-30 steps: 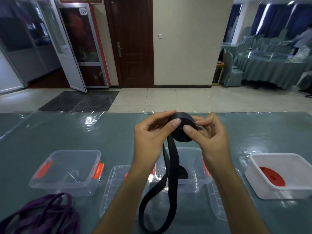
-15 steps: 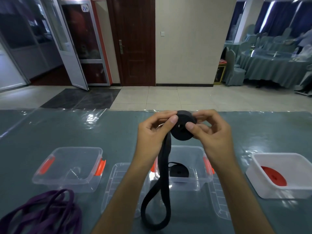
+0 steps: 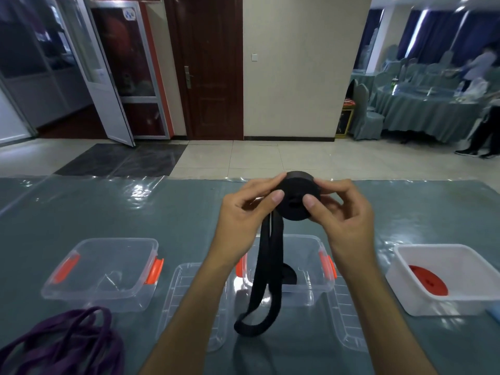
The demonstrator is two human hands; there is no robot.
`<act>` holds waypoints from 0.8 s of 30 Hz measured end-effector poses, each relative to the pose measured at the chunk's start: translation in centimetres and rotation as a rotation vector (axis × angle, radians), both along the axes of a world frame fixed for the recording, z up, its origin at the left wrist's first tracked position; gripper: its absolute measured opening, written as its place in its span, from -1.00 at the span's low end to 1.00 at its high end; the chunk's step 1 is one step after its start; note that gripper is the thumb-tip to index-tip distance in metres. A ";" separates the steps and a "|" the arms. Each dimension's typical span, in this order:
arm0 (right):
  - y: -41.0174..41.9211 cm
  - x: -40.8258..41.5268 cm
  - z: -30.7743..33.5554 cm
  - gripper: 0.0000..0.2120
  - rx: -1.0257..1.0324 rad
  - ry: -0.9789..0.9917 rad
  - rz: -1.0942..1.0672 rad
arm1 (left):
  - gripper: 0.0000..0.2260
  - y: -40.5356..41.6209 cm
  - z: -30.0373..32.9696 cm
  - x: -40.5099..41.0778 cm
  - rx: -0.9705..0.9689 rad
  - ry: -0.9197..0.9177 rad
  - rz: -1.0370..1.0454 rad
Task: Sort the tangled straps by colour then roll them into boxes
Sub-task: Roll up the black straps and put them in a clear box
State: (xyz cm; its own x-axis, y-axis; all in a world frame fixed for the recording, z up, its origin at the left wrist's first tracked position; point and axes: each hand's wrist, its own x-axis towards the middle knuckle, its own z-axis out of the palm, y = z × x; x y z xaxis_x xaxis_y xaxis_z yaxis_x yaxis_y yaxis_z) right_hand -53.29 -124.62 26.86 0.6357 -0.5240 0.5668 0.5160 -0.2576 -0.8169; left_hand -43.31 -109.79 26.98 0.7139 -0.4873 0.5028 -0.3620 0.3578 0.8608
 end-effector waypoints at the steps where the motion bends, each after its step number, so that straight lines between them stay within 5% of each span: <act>1: 0.1 0.0 -0.2 -0.75 -0.002 -0.009 0.010 | -0.70 -0.1 0.3 -0.2 -0.025 -0.014 0.008; 6: -0.1 -0.1 0.0 -0.73 0.036 0.008 0.022 | -0.79 -1.0 0.1 -1.4 -0.138 0.035 0.129; 12: 0.2 -0.1 -0.1 -0.70 0.036 0.001 0.048 | -0.64 -0.3 -1.0 -1.0 -0.033 0.040 -0.007; 16: -0.5 0.0 -0.1 -0.70 0.050 0.141 0.080 | -0.71 0.1 -1.3 -0.8 -0.111 0.154 0.133; 24: 1.5 0.3 -0.9 -0.73 0.080 0.067 0.021 | -0.79 0.1 -1.3 0.0 -0.171 0.170 0.077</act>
State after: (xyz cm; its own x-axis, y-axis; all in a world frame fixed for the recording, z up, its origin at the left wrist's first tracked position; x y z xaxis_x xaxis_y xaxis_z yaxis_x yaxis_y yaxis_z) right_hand -52.96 -123.11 25.95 0.6822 -0.5523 0.4792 0.4638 -0.1798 -0.8675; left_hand -43.31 -109.67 25.65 0.8269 -0.3466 0.4427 -0.2488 0.4806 0.8409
